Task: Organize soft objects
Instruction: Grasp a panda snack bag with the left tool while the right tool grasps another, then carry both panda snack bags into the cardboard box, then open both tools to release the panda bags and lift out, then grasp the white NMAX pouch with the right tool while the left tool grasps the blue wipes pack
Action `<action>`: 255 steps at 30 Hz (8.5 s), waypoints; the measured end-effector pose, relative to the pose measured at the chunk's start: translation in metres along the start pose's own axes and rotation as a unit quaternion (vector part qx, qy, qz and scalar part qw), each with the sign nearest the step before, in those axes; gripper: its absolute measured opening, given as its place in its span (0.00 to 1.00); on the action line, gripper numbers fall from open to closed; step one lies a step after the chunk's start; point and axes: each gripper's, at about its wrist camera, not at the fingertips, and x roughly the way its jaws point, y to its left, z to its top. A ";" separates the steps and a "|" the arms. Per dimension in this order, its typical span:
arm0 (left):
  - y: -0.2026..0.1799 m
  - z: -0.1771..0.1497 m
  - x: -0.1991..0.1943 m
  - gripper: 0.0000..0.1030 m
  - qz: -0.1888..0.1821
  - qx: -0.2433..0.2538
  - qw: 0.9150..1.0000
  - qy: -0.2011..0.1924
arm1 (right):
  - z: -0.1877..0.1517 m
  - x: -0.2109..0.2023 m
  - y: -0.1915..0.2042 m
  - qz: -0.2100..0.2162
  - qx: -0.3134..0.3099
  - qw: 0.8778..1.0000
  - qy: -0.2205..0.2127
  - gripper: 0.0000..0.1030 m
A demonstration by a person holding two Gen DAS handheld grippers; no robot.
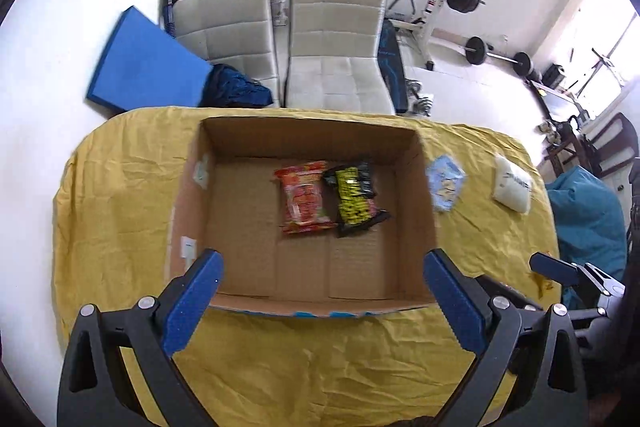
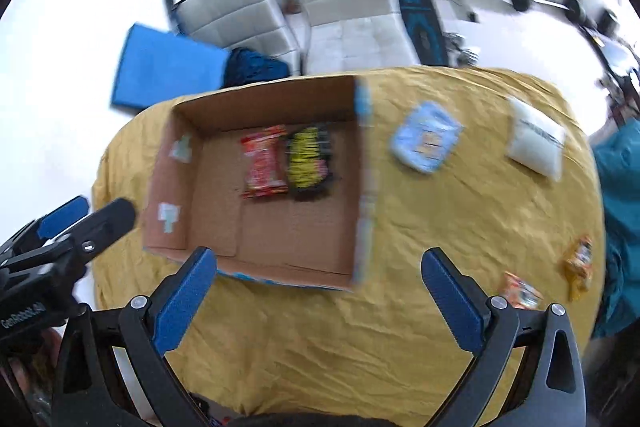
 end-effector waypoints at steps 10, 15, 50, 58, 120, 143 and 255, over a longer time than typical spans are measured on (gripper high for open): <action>-0.178 -0.018 0.061 1.00 -0.100 0.123 0.983 0.088 | -0.028 -0.019 -0.235 -0.107 0.118 0.986 0.040 1.00; -0.265 -0.044 0.123 1.00 -0.142 0.175 0.959 0.170 | -0.040 0.005 -0.332 -0.138 0.109 0.979 0.101 1.00; -0.281 -0.086 0.276 0.45 -0.029 0.115 0.954 0.274 | -0.047 0.155 -0.413 -0.100 0.181 0.955 0.212 0.50; -0.283 -0.091 0.254 0.41 -0.037 0.115 0.960 0.252 | -0.047 0.144 -0.395 -0.094 0.181 0.959 0.196 0.37; 0.118 0.042 0.209 0.41 0.059 -0.057 0.980 0.179 | 0.063 0.211 0.041 -0.057 0.024 0.983 0.172 0.36; 0.086 0.064 0.274 0.46 0.051 -0.013 0.975 0.215 | 0.050 0.280 0.043 -0.090 0.051 0.972 0.212 0.43; -0.257 0.108 0.364 0.67 0.039 0.212 0.926 0.310 | 0.140 0.202 -0.372 -0.029 0.283 0.947 0.146 0.99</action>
